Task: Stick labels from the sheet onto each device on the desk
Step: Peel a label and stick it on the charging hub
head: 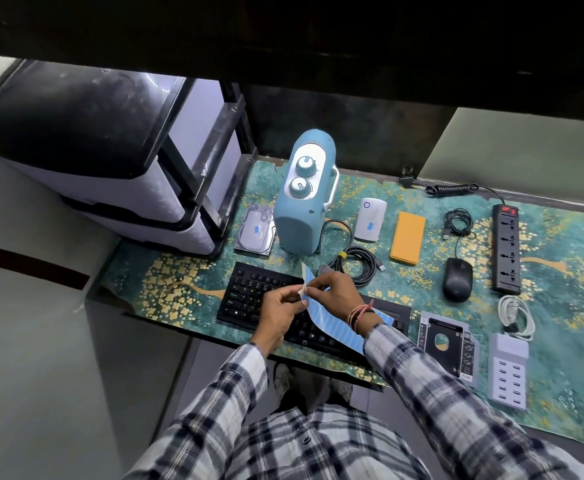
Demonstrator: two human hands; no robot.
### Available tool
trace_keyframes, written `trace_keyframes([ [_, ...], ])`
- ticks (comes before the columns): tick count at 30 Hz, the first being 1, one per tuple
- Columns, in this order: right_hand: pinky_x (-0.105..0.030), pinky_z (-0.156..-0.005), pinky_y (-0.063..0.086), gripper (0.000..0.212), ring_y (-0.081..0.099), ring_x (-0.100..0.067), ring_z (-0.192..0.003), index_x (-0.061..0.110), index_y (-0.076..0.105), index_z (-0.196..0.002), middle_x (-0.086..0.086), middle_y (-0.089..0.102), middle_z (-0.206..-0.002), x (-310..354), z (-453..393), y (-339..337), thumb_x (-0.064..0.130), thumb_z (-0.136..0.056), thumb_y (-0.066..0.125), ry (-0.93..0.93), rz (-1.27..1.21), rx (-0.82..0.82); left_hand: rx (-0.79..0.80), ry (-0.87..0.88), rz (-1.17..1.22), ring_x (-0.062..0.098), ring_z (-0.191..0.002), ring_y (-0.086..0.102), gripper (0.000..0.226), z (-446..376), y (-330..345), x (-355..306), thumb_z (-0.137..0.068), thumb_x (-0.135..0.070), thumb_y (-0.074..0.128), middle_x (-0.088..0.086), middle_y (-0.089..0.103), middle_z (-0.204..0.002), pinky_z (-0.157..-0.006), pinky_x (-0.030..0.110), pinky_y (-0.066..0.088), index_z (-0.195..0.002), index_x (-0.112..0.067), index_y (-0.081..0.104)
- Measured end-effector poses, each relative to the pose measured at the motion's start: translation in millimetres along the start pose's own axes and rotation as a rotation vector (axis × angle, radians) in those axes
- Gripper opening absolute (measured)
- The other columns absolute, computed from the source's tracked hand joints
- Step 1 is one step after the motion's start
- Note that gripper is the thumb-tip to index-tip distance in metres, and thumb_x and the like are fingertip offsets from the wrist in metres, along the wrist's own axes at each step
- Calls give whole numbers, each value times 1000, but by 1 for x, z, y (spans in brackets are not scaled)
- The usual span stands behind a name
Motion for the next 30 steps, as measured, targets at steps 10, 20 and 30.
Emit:
trace_keyframes([
  [10, -39, -73, 58, 13, 70, -14, -76, 16, 82, -86, 2, 77, -85, -3, -3, -1, 26, -85, 75, -26, -14, 22, -7, 27, 0, 14, -91, 74, 28, 3, 0, -7, -82, 7, 76, 6, 79, -96, -86, 28, 60, -108, -6, 76],
  [20, -17, -64, 46, 13, 61, 5, -65, 12, 81, -91, 11, 70, -74, -11, -3, -2, 22, -87, 74, -9, -75, 52, -66, -17, -36, 17, -88, 67, 33, 2, -2, 0, -83, 11, 74, 5, 74, -90, -90, 34, 58, -114, -1, 73],
  [30, -41, -72, 57, 18, 68, -22, -75, 15, 79, -87, -4, 74, -80, -10, -2, -6, 28, -91, 68, 22, -93, 13, -88, -43, 10, 22, -91, 67, 33, 0, -2, 3, -85, 9, 72, 20, 71, -99, -86, 31, 59, -115, -3, 72],
])
Point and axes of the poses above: each hand's wrist, its own z-axis away from the middle knuckle, its own y-axis out of the palm, x = y × z, the point moved 5 cm from there along -z, towards the middle knuckle
